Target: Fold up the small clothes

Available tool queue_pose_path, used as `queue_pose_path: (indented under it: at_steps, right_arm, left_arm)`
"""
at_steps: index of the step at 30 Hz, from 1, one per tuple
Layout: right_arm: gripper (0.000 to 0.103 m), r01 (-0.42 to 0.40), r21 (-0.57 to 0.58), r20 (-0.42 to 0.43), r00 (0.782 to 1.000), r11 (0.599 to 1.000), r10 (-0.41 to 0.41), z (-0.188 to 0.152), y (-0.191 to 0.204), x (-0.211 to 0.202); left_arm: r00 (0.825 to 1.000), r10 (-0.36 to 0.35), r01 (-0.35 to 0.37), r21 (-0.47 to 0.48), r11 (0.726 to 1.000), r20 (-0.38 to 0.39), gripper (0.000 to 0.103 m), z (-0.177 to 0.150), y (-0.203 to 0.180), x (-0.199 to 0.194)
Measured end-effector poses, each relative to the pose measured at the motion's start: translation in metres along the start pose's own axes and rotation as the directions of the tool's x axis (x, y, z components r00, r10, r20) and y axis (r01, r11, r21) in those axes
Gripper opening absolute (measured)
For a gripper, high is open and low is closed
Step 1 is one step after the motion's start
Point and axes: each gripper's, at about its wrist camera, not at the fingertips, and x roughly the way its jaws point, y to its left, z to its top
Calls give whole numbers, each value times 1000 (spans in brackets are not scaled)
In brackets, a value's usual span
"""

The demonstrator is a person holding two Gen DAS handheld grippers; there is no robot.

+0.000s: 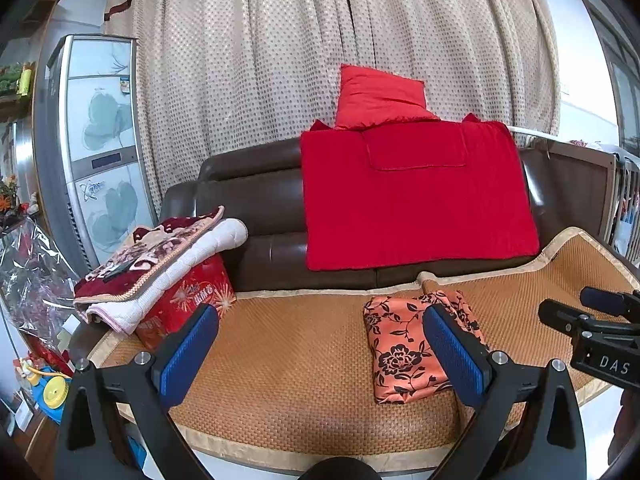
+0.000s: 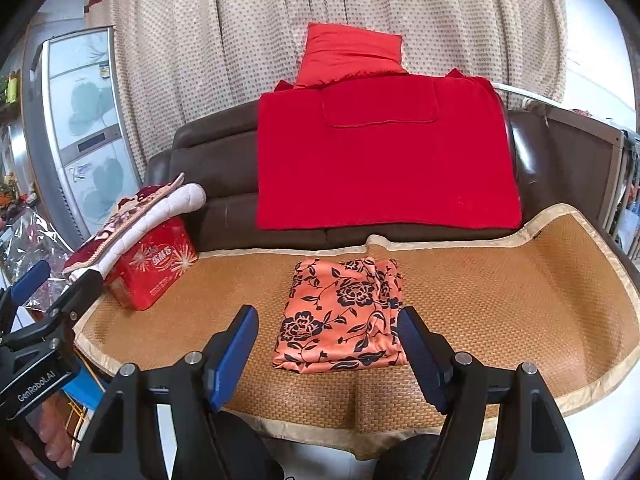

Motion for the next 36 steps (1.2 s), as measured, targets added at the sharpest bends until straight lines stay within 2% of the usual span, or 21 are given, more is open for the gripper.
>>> queue_pose_path:
  at_steps: [36]
  right_arm:
    - [76,35,-57,-34,999,998,-37,1,23,31]
  left_arm:
    - [998,-9,4,-79,997,-56,102,-19,26,39]
